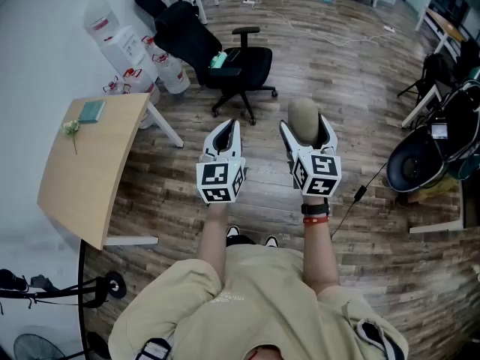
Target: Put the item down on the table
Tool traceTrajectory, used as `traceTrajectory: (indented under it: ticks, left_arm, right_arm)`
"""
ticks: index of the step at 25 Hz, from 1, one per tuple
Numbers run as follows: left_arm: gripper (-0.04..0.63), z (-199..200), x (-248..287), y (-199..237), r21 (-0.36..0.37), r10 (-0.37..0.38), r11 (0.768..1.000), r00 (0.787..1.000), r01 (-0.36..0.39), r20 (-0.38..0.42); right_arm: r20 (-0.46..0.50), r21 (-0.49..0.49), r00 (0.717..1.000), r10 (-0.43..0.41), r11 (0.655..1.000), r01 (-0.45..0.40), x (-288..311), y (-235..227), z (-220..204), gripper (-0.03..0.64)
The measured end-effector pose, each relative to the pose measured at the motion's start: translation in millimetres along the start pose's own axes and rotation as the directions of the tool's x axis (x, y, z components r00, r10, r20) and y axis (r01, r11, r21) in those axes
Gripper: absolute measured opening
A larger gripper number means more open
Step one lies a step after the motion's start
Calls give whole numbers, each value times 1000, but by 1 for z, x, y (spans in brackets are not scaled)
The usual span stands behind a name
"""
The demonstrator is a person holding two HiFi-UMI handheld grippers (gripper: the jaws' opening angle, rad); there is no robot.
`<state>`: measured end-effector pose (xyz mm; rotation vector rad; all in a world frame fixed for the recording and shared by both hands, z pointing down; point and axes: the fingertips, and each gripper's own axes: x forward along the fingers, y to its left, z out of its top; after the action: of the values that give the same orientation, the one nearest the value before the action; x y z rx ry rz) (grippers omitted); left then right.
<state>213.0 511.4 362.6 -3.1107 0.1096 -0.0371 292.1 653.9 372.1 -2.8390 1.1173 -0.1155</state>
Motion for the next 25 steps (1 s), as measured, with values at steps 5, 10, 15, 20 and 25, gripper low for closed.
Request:
traceTrajectory:
  ticks: [5, 10, 15, 20, 25]
  left_arm:
    - [23, -10, -7, 15, -4, 55, 998, 998, -55, -12]
    - [23, -18, -22, 73, -13, 160, 987, 987, -160, -23]
    - [23, -27, -32, 147, -16, 259, 966, 966, -259, -30]
    - [23, -27, -49, 238, -36, 357, 933, 934, -358, -29]
    - [23, -18, -81, 334, -71, 466, 882, 885, -465, -14]
  right_arm:
    - [-20, 4, 998, 57, 998, -57, 20, 13, -10, 433]
    - [-49, 24, 985, 168, 986, -167, 60, 68, -25, 433]
    - [-66, 40, 961, 270, 963, -268, 119, 133, -36, 433]
    - [-88, 51, 920, 382, 924, -379, 176, 218, -41, 433]
    - [-118, 45, 855, 505, 863, -504, 225, 324, -42, 433]
